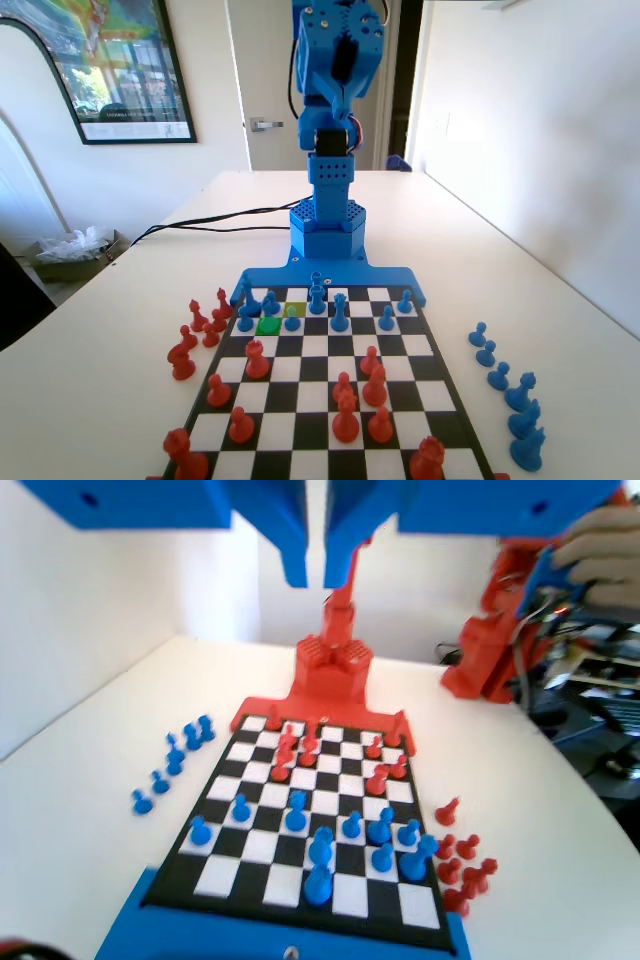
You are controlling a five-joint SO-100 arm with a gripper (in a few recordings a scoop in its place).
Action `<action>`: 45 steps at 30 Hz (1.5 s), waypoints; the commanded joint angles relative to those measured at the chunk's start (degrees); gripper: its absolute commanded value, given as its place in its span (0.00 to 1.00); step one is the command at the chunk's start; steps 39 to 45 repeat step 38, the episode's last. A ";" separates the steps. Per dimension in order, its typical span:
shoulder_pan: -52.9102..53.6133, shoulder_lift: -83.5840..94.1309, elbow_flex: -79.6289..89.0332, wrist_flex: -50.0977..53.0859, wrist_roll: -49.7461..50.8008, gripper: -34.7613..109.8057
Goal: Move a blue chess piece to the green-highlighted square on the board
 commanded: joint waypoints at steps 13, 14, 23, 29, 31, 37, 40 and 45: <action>1.23 3.96 0.35 -0.88 -0.53 0.30; 1.23 3.96 0.35 -0.88 -0.53 0.30; 1.23 3.96 0.35 -0.88 -0.53 0.30; 1.23 3.96 0.35 -0.88 -0.53 0.30; 1.23 3.96 0.35 -0.88 -0.53 0.30; 1.23 3.96 0.35 -0.88 -0.53 0.30; 1.23 3.96 0.35 -0.88 -0.53 0.30; 1.23 3.96 0.35 -0.88 -0.53 0.30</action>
